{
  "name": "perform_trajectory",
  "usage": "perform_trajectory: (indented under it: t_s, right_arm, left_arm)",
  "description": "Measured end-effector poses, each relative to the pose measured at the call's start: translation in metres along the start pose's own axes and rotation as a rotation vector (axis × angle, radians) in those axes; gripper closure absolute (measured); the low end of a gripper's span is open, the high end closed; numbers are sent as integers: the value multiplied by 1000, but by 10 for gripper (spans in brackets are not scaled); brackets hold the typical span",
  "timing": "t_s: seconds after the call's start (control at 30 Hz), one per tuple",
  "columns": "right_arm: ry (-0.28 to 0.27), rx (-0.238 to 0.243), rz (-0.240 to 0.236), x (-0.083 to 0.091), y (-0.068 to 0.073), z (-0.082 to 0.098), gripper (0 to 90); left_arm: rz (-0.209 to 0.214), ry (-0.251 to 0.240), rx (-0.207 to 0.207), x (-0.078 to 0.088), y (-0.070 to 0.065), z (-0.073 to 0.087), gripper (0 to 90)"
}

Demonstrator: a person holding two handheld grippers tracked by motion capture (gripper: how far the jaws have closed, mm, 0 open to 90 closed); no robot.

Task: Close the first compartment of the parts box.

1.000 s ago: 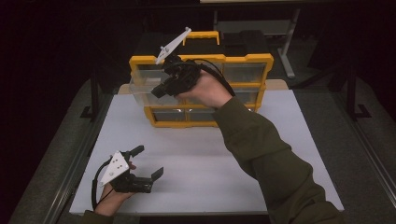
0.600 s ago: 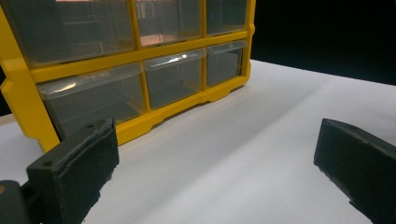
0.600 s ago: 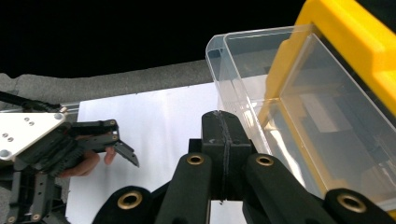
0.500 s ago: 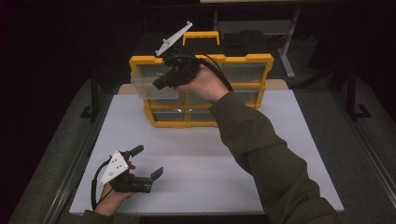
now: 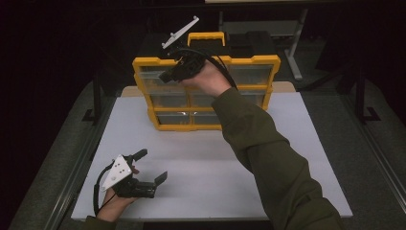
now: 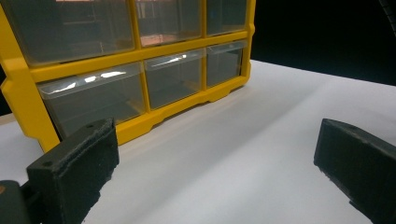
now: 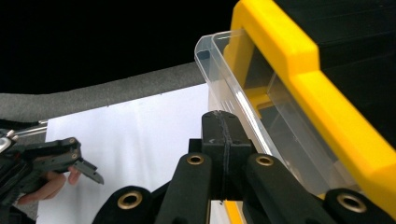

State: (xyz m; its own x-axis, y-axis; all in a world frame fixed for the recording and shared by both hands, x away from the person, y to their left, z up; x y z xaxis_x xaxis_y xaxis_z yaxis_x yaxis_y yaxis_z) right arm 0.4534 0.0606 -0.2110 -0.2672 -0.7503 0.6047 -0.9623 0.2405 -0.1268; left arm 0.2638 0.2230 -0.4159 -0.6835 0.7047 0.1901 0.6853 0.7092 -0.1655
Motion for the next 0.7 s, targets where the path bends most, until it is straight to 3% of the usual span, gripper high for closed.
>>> perform_trajectory:
  t_s: [0.47, 0.7]
  right_arm:
    - [6, -34, 39, -6, -14, -3, 898]
    - [4, -28, 57, -7, -18, -3, 898]
  left_arm:
    - [1, 0, 6, 0, -1, 0, 0]
    - [1, -1, -6, 1, 1, 0, 0]
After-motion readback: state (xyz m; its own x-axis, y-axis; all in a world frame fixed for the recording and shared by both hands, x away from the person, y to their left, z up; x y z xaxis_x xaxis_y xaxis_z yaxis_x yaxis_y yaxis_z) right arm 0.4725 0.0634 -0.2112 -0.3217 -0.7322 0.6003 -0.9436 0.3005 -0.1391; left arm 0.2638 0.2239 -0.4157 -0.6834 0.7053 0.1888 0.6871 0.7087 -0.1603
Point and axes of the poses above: each handheld gripper's, and its own axes: x roughly backward along the jaws, z roughly out of its underside, y roughly to its left, the point moved 4 cm from there along -x, roughly forward along the jaws, and after that the axes turned 10 degrees about x, right-handed, at the moved point
